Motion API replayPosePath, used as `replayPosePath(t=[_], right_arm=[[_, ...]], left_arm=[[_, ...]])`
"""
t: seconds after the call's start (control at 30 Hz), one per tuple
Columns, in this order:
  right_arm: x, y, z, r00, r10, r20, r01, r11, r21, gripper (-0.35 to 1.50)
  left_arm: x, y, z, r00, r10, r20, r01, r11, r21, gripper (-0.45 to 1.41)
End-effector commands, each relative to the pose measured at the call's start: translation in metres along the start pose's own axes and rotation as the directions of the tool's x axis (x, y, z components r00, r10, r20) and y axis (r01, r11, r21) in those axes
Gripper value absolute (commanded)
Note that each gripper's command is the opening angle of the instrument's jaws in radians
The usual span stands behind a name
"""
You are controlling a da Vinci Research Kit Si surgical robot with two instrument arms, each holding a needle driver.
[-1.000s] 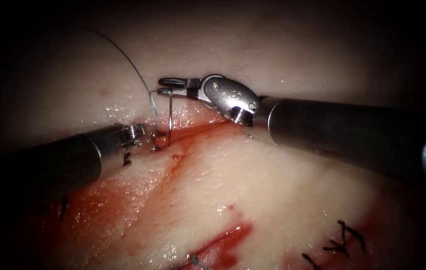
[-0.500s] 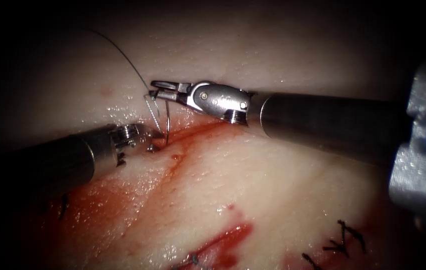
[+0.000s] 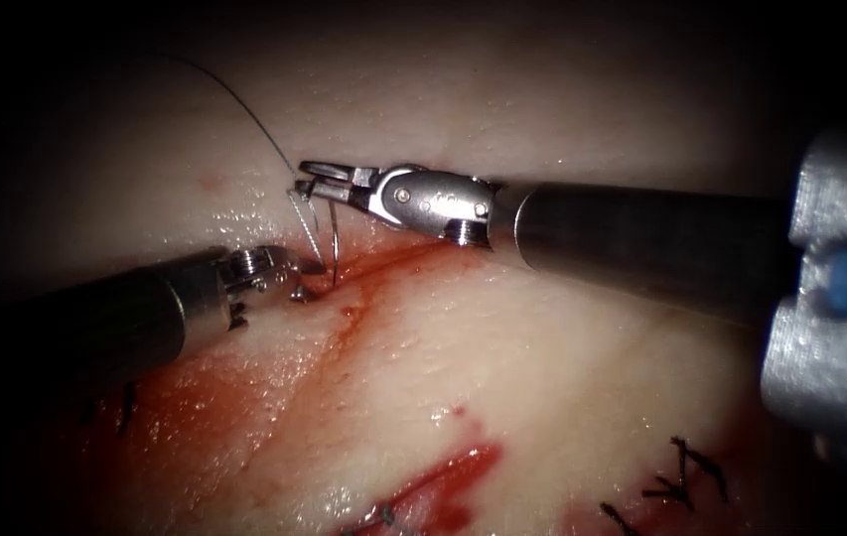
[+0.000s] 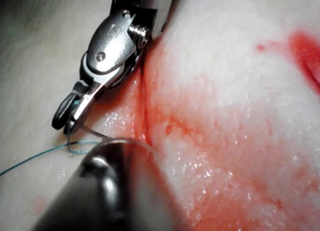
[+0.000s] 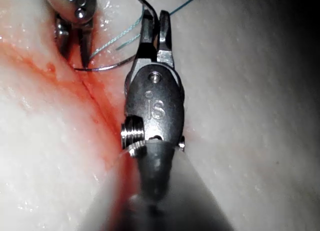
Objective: Wound Closure
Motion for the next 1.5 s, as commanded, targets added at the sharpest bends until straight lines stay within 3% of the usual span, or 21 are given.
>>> replayPosePath(t=[0.03, 0.53, 0.8, 0.93, 1.13, 1.5], right_arm=[[-0.0004, 0.0002, 0.001, 1.0, -0.003, 0.0, 0.003, 1.0, 0.001, -0.35], [-0.0003, -0.0011, 0.0012, 1.0, -0.005, 0.019, 0.006, 0.999, -0.046, -0.35], [0.0007, -0.002, 0.0023, 1.0, 0.009, 0.015, -0.008, 0.998, -0.069, -0.35], [0.0015, -0.0019, 0.0029, 1.0, 0.019, 0.011, -0.018, 0.997, -0.08, -0.35], [0.002, -0.0016, 0.0031, 1.0, 0.027, -0.005, -0.028, 0.995, -0.098, -0.35], [0.0025, -0.0016, 0.0031, 0.999, 0.031, -0.029, -0.035, 0.985, -0.169, -0.35]], left_arm=[[0.0004, -0.0006, 0.0004, 1.0, -0.002, -0.005, 0.002, 1.0, 0.006, 0.54], [0.0008, -0.0001, -0.0003, 0.998, -0.033, -0.052, 0.034, 0.999, 0.021, 0.46], [0.0025, 0.0027, -0.0037, 0.985, -0.082, -0.15, 0.097, 0.99, 0.099, 0.24], [0.0032, 0.0048, -0.0047, 0.986, -0.076, -0.149, 0.094, 0.989, 0.114, 0.14], [0.0041, 0.0072, -0.0039, 0.984, -0.07, -0.162, 0.088, 0.991, 0.105, 0.09], [0.004, 0.0074, -0.0027, 0.983, -0.058, -0.173, 0.077, 0.992, 0.103, 0.09]])
